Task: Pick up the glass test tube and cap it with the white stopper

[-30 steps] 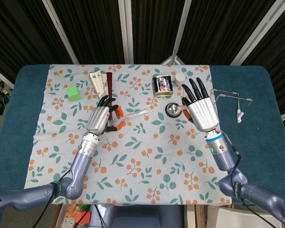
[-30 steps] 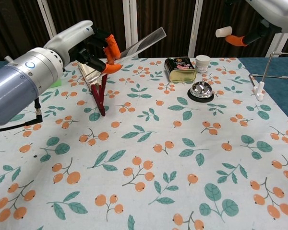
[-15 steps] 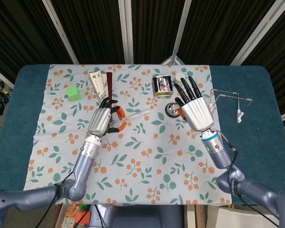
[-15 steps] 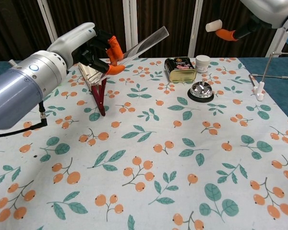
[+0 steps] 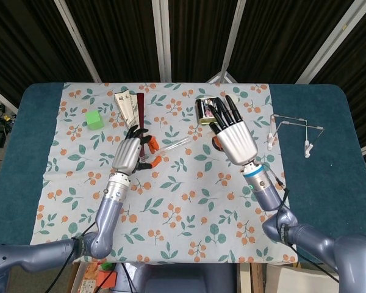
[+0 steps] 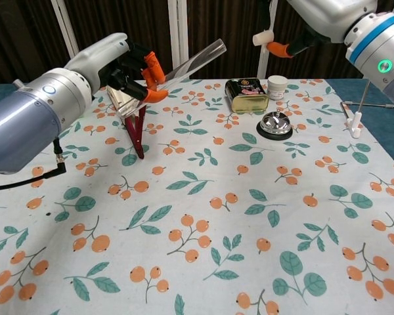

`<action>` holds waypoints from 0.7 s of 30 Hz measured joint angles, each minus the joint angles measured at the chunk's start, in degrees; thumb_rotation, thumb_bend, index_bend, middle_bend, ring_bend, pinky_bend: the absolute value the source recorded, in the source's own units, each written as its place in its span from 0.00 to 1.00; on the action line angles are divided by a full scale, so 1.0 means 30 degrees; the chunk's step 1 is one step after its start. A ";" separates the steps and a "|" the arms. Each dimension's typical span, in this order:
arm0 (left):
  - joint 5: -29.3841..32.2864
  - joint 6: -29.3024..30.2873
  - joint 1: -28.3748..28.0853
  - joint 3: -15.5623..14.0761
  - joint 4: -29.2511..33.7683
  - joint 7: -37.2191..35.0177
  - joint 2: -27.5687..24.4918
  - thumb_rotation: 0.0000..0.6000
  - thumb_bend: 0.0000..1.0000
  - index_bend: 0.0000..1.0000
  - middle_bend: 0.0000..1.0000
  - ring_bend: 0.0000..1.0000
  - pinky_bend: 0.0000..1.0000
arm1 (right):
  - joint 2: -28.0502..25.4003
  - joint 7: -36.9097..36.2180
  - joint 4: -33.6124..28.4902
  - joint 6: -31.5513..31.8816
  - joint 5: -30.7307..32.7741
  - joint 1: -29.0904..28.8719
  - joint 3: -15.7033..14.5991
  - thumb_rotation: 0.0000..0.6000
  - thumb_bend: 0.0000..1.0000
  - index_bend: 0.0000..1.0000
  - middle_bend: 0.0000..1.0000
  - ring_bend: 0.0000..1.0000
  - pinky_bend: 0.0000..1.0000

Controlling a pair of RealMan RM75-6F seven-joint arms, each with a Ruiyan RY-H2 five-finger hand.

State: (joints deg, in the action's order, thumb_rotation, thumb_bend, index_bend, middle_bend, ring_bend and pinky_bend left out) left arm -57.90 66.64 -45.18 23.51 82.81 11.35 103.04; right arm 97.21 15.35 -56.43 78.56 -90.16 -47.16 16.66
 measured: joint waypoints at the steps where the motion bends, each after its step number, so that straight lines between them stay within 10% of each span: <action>1: 0.0013 -0.0009 -0.0021 0.0013 -0.0008 0.0013 0.0003 1.00 0.61 0.66 0.69 0.18 0.00 | 0.0072 -0.0009 0.0083 -0.0008 0.0018 -0.0050 0.0009 1.00 0.39 0.68 0.23 0.02 0.00; 21: 0.0743 0.0240 -0.0202 0.0222 0.0087 0.0370 0.0572 1.00 0.61 0.67 0.69 0.18 0.00 | 0.0910 -0.0341 0.1041 0.0460 0.0367 -0.0491 -0.0073 1.00 0.39 0.68 0.23 0.02 0.00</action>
State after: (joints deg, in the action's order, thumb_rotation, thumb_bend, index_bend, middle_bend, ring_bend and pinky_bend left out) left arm -55.67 67.36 -45.78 24.17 83.07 12.46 104.75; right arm 99.94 14.33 -53.31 79.94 -89.06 -48.64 16.44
